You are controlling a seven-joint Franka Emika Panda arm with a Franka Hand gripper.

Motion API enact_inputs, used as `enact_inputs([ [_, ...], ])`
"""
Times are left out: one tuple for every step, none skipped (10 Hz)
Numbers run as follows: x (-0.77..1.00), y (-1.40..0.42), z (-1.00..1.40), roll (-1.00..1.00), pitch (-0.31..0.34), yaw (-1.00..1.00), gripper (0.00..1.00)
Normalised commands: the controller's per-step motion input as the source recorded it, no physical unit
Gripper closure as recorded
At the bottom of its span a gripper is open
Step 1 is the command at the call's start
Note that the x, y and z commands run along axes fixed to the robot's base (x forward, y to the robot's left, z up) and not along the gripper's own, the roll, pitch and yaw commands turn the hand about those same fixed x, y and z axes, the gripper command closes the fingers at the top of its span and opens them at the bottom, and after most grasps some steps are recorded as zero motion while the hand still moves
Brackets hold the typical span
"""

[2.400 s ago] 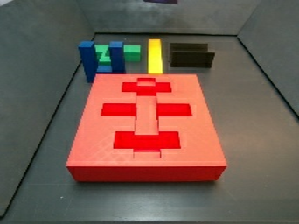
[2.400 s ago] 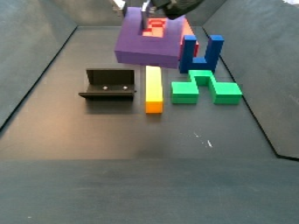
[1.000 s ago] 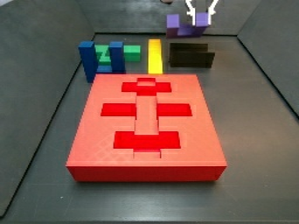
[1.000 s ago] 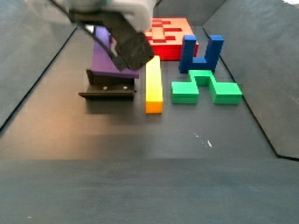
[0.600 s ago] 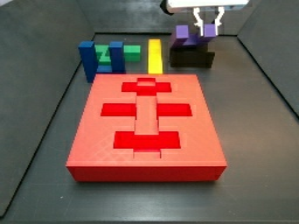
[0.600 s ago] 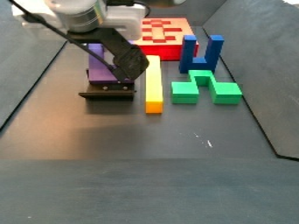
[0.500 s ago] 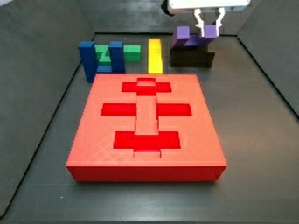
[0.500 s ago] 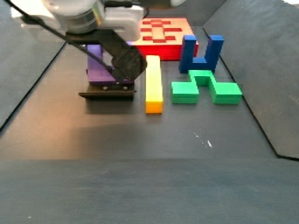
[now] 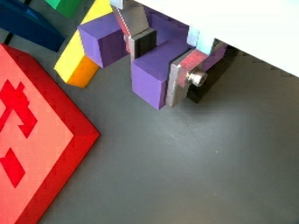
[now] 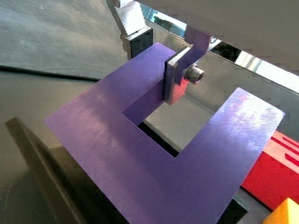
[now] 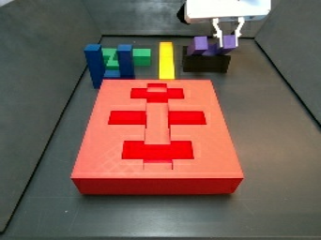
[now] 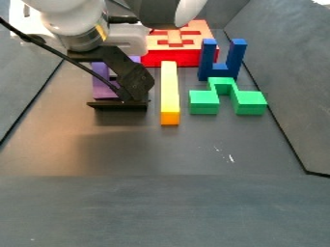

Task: Pick up the purple object. Move up. Place the purple object on the fixture. Regrasp the purple object. Move to above the board. Insert the purple object.
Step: Place the purple object on the fixture, then regrasp the purple object.

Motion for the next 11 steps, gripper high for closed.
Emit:
enact_inputs([
  [0.0, 0.07, -0.19, 0.0, 0.0, 0.0, 1.0],
  [0.0, 0.02, -0.17, 0.0, 0.0, 0.0, 1.0],
  [0.0, 0.0, -0.1, 0.0, 0.0, 0.0, 1.0],
  [0.0, 0.0, -0.04, 0.0, 0.0, 0.0, 1.0],
  [0.0, 0.0, -0.05, 0.0, 0.0, 0.0, 1.0],
  [0.0, 0.0, 0.0, 0.01, 0.0, 0.0, 1.0],
  [0.0, 0.0, 0.0, 0.0, 0.0, 0.0, 1.0],
  [0.0, 0.0, 0.0, 0.0, 0.0, 0.0, 0.0],
  [0.07, 0.0, 0.69, 0.78, 0.16, -0.05, 0.0],
  [0.08, 0.0, 0.75, 0.82, 0.169, -0.05, 0.0],
  [0.23, 0.0, 0.71, 0.83, 0.243, -0.01, 0.0],
])
